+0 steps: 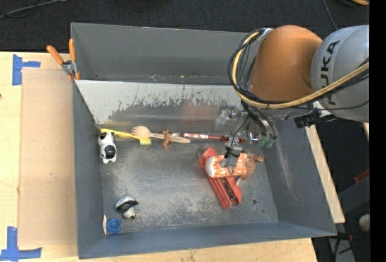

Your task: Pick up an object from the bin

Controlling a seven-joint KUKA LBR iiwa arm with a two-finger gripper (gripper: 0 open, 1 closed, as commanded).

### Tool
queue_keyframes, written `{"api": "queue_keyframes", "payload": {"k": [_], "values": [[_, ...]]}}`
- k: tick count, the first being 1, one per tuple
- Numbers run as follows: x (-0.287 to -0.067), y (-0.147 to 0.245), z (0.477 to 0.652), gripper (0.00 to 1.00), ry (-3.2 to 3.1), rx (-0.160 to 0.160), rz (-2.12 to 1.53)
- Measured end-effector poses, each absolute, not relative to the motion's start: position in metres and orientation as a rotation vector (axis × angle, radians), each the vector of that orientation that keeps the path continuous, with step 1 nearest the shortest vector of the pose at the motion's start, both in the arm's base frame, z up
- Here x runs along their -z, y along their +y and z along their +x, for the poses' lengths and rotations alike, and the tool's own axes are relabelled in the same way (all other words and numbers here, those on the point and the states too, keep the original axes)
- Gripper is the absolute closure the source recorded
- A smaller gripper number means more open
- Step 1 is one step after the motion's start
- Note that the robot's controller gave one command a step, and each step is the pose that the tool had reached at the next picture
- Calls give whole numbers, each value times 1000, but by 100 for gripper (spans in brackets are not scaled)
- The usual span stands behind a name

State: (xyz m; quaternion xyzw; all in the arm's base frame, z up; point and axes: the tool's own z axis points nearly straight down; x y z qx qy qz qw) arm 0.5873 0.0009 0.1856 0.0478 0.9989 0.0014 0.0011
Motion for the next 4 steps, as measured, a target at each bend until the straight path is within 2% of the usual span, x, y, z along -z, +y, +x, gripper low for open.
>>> {"api": "queue_keyframes", "payload": {"k": [1, 2, 3, 4], "values": [[-131, -18, 582, 0, 3139, -2, 101], [-93, -34, 576, 100, 3128, -7, 40], [-93, -34, 576, 100, 3128, -7, 42], [-116, -35, 574, 100, 3142, -8, 23]]}}
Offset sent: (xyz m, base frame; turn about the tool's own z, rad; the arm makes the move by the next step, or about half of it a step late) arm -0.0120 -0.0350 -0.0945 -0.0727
